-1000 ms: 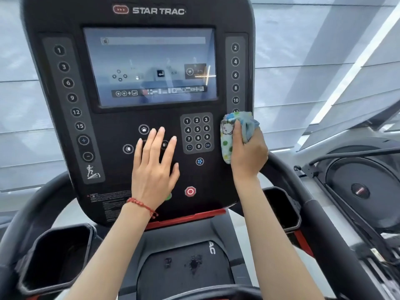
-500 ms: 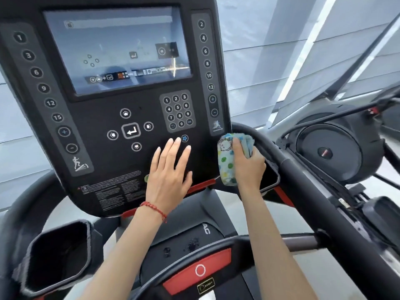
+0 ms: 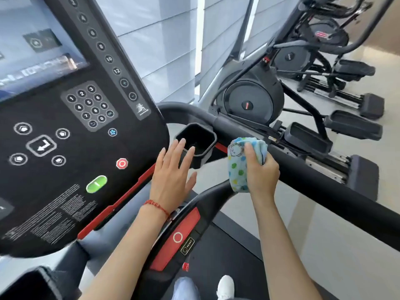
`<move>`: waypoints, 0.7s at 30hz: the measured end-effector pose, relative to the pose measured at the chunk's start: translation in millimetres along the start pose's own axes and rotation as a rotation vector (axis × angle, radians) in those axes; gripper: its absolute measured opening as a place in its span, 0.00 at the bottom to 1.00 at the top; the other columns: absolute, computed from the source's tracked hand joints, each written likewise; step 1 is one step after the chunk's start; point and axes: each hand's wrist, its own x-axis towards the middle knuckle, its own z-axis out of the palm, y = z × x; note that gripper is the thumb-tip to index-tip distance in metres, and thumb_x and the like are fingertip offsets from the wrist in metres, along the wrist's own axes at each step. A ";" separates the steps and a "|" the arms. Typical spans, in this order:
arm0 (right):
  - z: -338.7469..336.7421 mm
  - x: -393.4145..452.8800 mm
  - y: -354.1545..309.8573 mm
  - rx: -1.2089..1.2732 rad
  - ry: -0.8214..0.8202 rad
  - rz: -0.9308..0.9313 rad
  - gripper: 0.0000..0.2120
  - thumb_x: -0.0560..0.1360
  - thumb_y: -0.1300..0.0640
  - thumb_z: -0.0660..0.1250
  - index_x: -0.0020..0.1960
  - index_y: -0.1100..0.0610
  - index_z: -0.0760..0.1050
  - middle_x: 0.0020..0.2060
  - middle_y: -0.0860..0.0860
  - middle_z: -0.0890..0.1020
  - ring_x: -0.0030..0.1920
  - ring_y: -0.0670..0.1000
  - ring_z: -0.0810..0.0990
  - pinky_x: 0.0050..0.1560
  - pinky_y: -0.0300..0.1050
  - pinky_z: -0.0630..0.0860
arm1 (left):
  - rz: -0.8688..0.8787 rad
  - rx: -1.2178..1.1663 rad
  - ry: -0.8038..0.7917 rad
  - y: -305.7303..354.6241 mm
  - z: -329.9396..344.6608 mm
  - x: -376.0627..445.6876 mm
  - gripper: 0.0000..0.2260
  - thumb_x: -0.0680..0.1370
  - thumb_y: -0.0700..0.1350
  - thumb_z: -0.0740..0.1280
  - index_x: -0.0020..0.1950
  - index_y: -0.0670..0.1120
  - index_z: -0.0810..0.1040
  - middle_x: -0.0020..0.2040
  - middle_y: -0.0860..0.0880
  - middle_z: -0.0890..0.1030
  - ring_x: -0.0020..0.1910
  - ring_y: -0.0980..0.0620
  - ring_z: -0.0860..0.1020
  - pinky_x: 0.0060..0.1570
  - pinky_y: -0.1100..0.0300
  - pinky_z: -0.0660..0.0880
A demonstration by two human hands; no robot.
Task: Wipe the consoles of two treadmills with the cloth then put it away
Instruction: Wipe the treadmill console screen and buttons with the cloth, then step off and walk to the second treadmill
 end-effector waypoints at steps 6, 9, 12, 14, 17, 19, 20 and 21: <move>-80.1 2.8 34.0 0.006 0.204 0.083 0.14 0.74 0.46 0.66 0.41 0.57 0.75 0.34 0.45 0.77 0.35 0.42 0.76 0.32 0.35 0.71 | 0.184 -0.097 -0.053 61.8 17.1 22.3 0.22 0.76 0.50 0.59 0.65 0.39 0.72 0.65 0.38 0.73 0.67 0.40 0.65 0.67 0.44 0.61; -124.5 0.7 55.1 0.009 0.289 0.132 0.14 0.74 0.45 0.66 0.38 0.55 0.74 0.34 0.46 0.78 0.35 0.43 0.77 0.33 0.38 0.72 | 0.278 -0.141 -0.079 103.3 29.6 32.2 0.21 0.76 0.49 0.60 0.65 0.40 0.72 0.64 0.38 0.74 0.66 0.39 0.69 0.65 0.43 0.65; -173.9 -3.3 76.5 -0.003 0.367 0.158 0.13 0.74 0.46 0.65 0.38 0.54 0.74 0.34 0.45 0.78 0.36 0.43 0.77 0.33 0.37 0.72 | 0.352 -0.191 -0.128 156.5 39.7 35.7 0.21 0.76 0.50 0.59 0.64 0.39 0.74 0.63 0.38 0.75 0.64 0.39 0.71 0.63 0.41 0.68; -209.7 -7.6 91.6 -0.023 0.412 0.181 0.13 0.75 0.46 0.65 0.38 0.54 0.73 0.34 0.45 0.77 0.36 0.44 0.77 0.33 0.37 0.72 | 0.401 -0.227 -0.164 194.2 45.5 34.7 0.21 0.76 0.50 0.58 0.63 0.39 0.75 0.63 0.38 0.75 0.64 0.39 0.72 0.63 0.41 0.68; -263.1 -16.9 115.3 -0.032 0.496 0.234 0.13 0.74 0.45 0.65 0.36 0.52 0.72 0.34 0.47 0.78 0.37 0.48 0.79 0.38 0.43 0.76 | 0.492 -0.261 -0.197 250.7 53.0 30.5 0.21 0.77 0.51 0.57 0.64 0.39 0.74 0.63 0.38 0.75 0.63 0.39 0.73 0.63 0.41 0.67; -298.1 -26.3 130.6 -0.029 0.560 0.264 0.13 0.74 0.45 0.65 0.36 0.51 0.71 0.33 0.47 0.78 0.37 0.47 0.78 0.37 0.42 0.75 | 0.551 -0.285 -0.228 290.3 56.4 25.9 0.22 0.76 0.51 0.57 0.63 0.39 0.74 0.62 0.39 0.76 0.63 0.39 0.73 0.63 0.42 0.66; -314.3 -32.1 136.6 -0.024 0.595 0.278 0.13 0.74 0.45 0.65 0.36 0.52 0.71 0.33 0.47 0.78 0.36 0.47 0.78 0.36 0.41 0.75 | 0.580 -0.296 -0.250 309.3 57.5 23.5 0.22 0.76 0.52 0.56 0.63 0.39 0.75 0.62 0.39 0.76 0.62 0.39 0.73 0.63 0.42 0.66; -329.2 -37.8 141.9 -0.017 0.631 0.293 0.14 0.74 0.45 0.65 0.35 0.52 0.71 0.33 0.47 0.78 0.36 0.46 0.78 0.34 0.40 0.74 | 0.610 -0.305 -0.272 327.1 58.9 21.1 0.23 0.76 0.52 0.56 0.63 0.39 0.75 0.62 0.39 0.76 0.62 0.39 0.74 0.63 0.42 0.66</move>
